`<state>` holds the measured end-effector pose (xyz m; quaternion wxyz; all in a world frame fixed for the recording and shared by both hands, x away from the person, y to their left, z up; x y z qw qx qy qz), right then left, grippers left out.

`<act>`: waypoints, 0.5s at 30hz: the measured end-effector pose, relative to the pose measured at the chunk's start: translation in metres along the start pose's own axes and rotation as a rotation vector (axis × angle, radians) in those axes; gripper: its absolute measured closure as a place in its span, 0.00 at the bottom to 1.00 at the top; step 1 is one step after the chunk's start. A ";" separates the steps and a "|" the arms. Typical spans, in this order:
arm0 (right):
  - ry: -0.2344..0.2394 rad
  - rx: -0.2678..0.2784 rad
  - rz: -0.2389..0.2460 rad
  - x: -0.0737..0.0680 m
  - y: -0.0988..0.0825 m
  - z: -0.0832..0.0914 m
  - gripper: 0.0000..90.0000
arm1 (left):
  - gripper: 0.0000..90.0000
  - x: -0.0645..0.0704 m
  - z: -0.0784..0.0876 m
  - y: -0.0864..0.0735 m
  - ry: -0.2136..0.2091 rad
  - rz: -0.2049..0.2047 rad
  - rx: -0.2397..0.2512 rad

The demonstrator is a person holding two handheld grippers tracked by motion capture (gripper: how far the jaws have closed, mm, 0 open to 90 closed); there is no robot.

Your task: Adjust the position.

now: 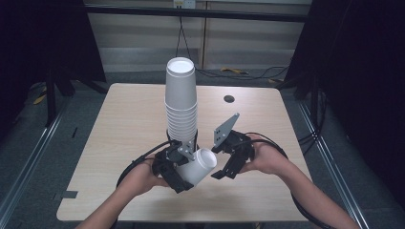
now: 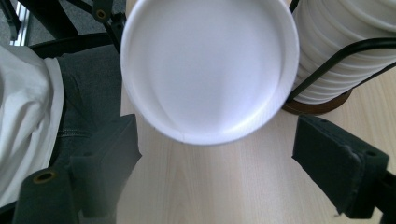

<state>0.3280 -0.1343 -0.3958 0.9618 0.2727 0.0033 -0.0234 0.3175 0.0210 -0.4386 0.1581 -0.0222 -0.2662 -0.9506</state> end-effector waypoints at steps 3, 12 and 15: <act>0.005 0.004 -0.005 0.000 0.001 0.000 0.16 | 0.13 0.001 -0.002 0.002 -0.004 0.007 0.003; 0.016 -0.031 0.001 -0.001 0.003 -0.002 0.16 | 0.13 0.003 -0.004 0.009 -0.010 -0.005 -0.025; 0.022 -0.037 0.006 0.000 0.003 -0.004 0.16 | 0.13 0.003 -0.005 0.011 -0.008 -0.011 -0.036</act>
Point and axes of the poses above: each handheld gripper's, and its own axes: z roughly backward along the jaws, y roughly out of its top, x roughly to its right, the point moved 5 cm from there along -z, roughly forward along the jaws, and after that the axes turned 7 degrees about z, right-handed, at the moved point
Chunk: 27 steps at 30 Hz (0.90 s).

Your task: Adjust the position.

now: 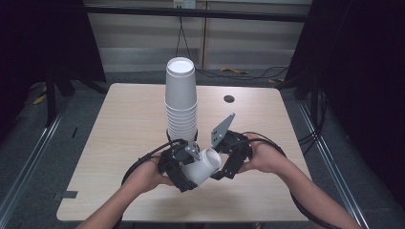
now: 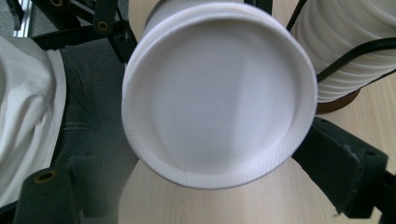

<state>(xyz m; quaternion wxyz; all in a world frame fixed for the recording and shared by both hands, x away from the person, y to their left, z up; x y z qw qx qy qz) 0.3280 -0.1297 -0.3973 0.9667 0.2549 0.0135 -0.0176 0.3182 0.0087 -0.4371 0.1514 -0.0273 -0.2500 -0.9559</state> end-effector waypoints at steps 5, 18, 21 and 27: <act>0.011 -0.011 0.003 0.000 0.000 -0.001 0.16 | 0.13 -0.001 0.000 0.002 0.007 -0.026 -0.024; 0.033 -0.032 0.001 -0.002 0.002 -0.003 0.19 | 0.13 0.001 -0.006 0.007 0.015 -0.024 -0.035; 0.033 -0.035 -0.002 -0.002 0.002 -0.004 0.19 | 0.13 0.001 -0.007 0.007 0.015 -0.030 -0.038; 0.037 -0.020 -0.003 -0.001 0.005 -0.005 0.19 | 0.13 0.003 -0.009 0.011 0.010 -0.035 -0.020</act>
Point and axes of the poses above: each handheld gripper's, and its own axes: z roughly backward along the jaws, y roughly out of its top, x roughly to its right, the point moved 5 cm from there along -z, roughly forward along the jaws, and after that the axes turned 7 degrees about z, right-handed, at the moved point
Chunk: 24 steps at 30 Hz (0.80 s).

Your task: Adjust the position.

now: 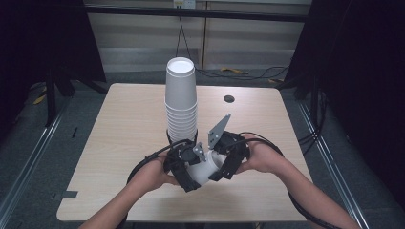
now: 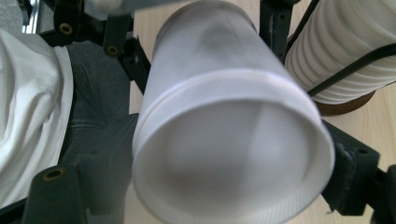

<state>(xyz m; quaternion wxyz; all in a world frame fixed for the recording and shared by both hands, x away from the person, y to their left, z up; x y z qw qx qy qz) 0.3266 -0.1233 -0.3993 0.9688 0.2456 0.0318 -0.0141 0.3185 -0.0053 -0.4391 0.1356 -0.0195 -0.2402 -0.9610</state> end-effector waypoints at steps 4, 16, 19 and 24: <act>0.002 0.005 0.012 0.000 0.002 -0.002 0.21 | 0.13 0.000 0.001 0.001 -0.002 -0.014 -0.006; 0.008 -0.018 0.000 -0.002 0.004 -0.004 0.26 | 0.15 0.001 0.003 0.002 0.011 -0.056 -0.008; 0.008 -0.024 -0.006 -0.003 0.005 -0.004 0.27 | 0.14 0.003 0.000 0.003 0.010 -0.016 0.025; 0.019 -0.007 -0.011 -0.002 0.001 -0.002 0.27 | 0.13 0.002 0.002 0.002 -0.019 -0.035 0.048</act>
Point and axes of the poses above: each handheld gripper's, and its own axes: z roughly backward along the jaws, y roughly out of its top, x roughly to its right, the point moved 5 cm from there along -z, roughly forward along the jaws, and after that the axes turned 7 degrees about z, right-handed, at the moved point
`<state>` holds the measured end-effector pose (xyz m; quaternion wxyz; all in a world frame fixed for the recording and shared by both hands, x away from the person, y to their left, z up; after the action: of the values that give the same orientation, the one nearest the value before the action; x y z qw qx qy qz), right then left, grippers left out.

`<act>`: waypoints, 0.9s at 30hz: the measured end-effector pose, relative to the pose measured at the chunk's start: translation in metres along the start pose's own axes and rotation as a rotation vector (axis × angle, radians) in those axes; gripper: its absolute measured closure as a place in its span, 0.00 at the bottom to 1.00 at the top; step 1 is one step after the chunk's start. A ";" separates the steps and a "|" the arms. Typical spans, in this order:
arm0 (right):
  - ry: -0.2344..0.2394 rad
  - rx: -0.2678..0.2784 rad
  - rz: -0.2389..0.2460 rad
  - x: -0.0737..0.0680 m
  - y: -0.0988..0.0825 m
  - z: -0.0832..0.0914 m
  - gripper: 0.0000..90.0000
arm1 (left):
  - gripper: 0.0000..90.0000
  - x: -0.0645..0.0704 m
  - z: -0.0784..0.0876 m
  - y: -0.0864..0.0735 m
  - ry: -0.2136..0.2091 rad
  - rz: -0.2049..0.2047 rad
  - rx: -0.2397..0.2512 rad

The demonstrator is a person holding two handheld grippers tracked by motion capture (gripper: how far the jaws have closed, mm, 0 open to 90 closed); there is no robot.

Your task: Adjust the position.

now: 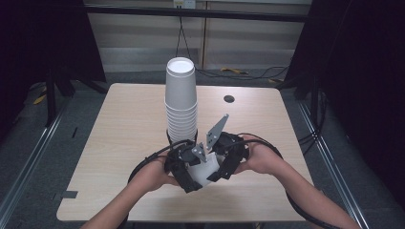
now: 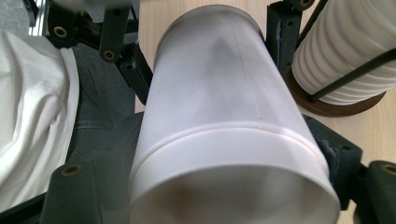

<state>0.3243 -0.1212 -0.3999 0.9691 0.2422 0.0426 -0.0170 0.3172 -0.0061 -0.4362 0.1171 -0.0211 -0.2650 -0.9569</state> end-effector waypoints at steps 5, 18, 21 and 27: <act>0.001 0.010 0.003 -0.001 -0.002 0.001 0.27 | 0.12 0.000 0.000 -0.001 -0.017 0.008 0.021; 0.002 0.040 -0.007 0.000 -0.004 0.003 0.26 | 0.09 -0.004 0.004 -0.006 -0.036 0.039 0.080; -0.003 0.048 -0.011 0.001 -0.005 0.004 0.26 | 0.07 -0.006 0.005 -0.007 -0.038 0.045 0.091; -0.006 0.070 -0.002 0.002 -0.009 0.005 0.26 | 0.00 -0.009 0.007 -0.012 -0.048 0.059 0.120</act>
<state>0.3261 -0.1320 -0.3999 0.9602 0.2757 0.0391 -0.0201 0.3226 0.0094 -0.4373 0.1401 -0.0449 -0.3237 -0.9347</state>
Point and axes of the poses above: each handheld gripper's, and its own axes: z roughly backward along the jaws, y roughly out of its top, x roughly to its right, the point moved 5 cm from there along -z, roughly forward along the jaws, and after that the axes turned 7 degrees about z, right-handed, at the moved point
